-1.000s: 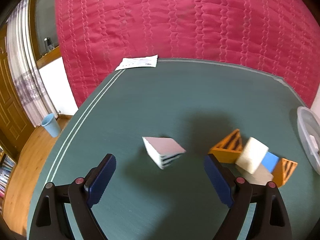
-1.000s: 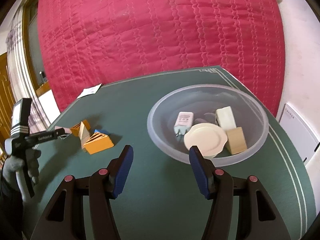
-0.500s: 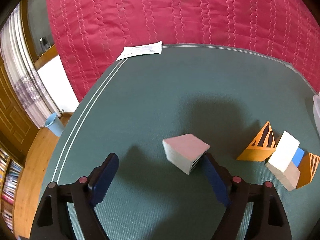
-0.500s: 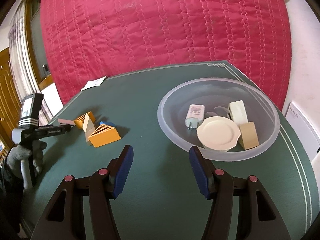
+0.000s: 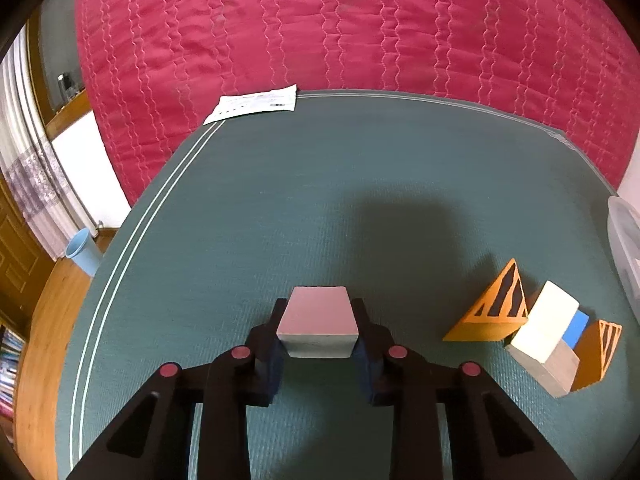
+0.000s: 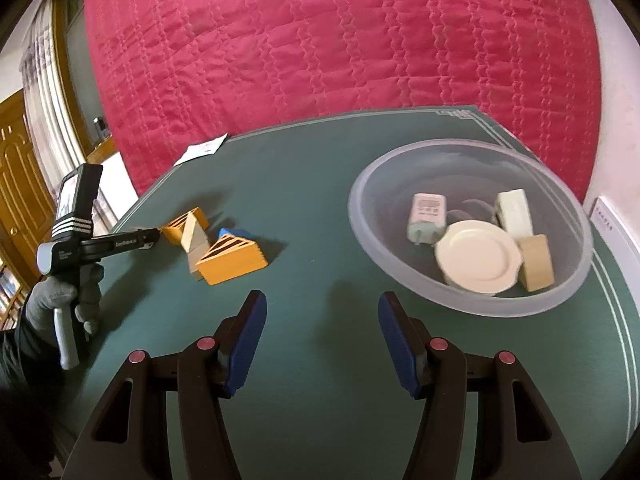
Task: Organize rigid objects
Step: 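Move the left gripper to the pink striped triangular block and close on it, then grasp the orange black-striped triangle with the right gripper while the left holds the pink block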
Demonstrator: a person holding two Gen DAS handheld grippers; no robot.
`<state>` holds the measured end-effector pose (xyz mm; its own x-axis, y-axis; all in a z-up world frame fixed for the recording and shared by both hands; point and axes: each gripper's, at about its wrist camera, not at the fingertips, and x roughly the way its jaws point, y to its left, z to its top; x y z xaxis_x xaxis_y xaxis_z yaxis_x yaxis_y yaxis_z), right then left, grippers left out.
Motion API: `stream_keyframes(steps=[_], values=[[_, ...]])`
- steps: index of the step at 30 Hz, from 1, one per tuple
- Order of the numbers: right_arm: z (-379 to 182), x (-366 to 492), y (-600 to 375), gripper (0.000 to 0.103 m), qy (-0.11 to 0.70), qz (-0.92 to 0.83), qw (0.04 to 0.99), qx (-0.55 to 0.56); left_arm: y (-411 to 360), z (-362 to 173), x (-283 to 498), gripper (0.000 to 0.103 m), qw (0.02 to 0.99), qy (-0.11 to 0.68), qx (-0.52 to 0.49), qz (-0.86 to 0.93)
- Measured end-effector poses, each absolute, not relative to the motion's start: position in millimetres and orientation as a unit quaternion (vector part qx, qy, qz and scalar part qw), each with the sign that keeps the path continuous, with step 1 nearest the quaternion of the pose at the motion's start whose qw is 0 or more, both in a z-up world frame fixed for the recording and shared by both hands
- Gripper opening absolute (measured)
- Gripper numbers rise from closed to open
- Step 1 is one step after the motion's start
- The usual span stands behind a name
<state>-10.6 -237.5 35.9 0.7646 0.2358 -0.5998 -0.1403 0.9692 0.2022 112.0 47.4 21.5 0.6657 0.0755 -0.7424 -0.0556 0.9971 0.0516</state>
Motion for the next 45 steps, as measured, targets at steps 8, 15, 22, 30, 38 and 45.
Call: stream_keyframes(steps=[8, 15, 22, 30, 38, 45], values=[[34, 9, -209, 0.062, 0.354, 0.142, 0.923, 0.055, 46, 37, 92, 0.031, 0.922, 0.384, -0.008, 0.043], [32, 35, -180, 0.07, 0.369, 0.172, 0.912, 0.044, 39, 49, 73, 0.031, 0.931, 0.364, -0.022, 0.024], [24, 59, -156, 0.07, 0.381, 0.179, 0.907, 0.019, 36, 47, 67, 0.031, 0.931, 0.364, -0.029, 0.002], [16, 75, -139, 0.07, 0.39, 0.184, 0.902, -0.019, 37, 42, 67, 0.031, 0.929, 0.369, -0.033, -0.007], [14, 75, -137, 0.062, 0.39, 0.197, 0.899, -0.025, 36, 39, 66, 0.031, 0.927, 0.372, -0.033, -0.01], [13, 66, -140, 0.062, 0.39, 0.197, 0.9, -0.013, 35, 38, 66, 0.031, 0.928, 0.372, -0.034, -0.013]])
